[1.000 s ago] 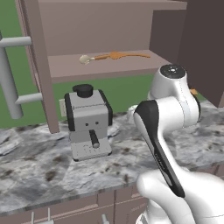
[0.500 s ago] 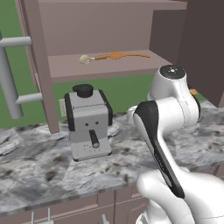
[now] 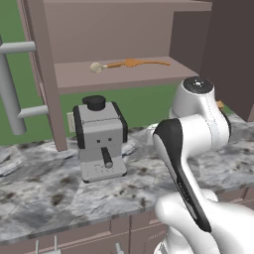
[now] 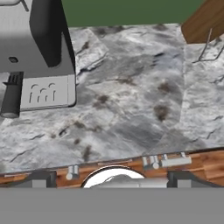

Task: Organize the utensils by type. Pick up the wooden spoons from the counter and place them in the open cabinet. Then pick up the metallic utensils from the counter and place them in the open drawer.

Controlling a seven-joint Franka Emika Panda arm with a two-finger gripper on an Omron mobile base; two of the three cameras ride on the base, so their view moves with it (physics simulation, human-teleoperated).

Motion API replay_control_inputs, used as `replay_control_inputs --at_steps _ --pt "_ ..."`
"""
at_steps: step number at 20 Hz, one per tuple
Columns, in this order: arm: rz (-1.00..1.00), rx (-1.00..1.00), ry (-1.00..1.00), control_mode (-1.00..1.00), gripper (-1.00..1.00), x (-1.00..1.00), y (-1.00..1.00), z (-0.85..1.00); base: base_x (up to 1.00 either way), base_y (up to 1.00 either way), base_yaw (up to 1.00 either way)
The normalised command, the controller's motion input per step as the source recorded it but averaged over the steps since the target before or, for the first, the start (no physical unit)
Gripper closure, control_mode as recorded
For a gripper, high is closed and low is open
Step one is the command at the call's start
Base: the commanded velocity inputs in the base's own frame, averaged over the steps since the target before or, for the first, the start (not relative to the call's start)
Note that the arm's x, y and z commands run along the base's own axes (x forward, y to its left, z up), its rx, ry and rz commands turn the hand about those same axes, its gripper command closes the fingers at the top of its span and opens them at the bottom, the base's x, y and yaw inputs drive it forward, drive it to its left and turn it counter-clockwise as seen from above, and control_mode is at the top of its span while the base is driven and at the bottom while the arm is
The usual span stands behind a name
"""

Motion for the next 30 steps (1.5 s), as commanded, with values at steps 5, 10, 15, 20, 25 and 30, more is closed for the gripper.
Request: replay_control_inputs --at_steps 5,10,15,20,25,30 --pt "-0.15 0.03 0.00 -1.00 -1.00 -0.62 0.11 -0.12 0.00 0.00 0.00" --pt "-0.11 0.00 0.00 1.00 -1.00 -0.32 0.07 -0.13 -0.08 0.03 -0.02" --pt "0.00 0.00 0.00 1.00 -1.00 0.00 0.00 0.00 -0.49 0.19 0.00" --pt "0.00 0.00 0.00 1.00 -1.00 0.00 0.00 0.00 -0.65 0.14 0.62" --pt "0.00 0.00 0.00 1.00 -1.00 0.00 0.00 0.00 -0.48 0.05 0.97" --pt "0.00 0.00 0.00 1.00 -1.00 0.00 0.00 0.00 -0.21 0.00 1.00"
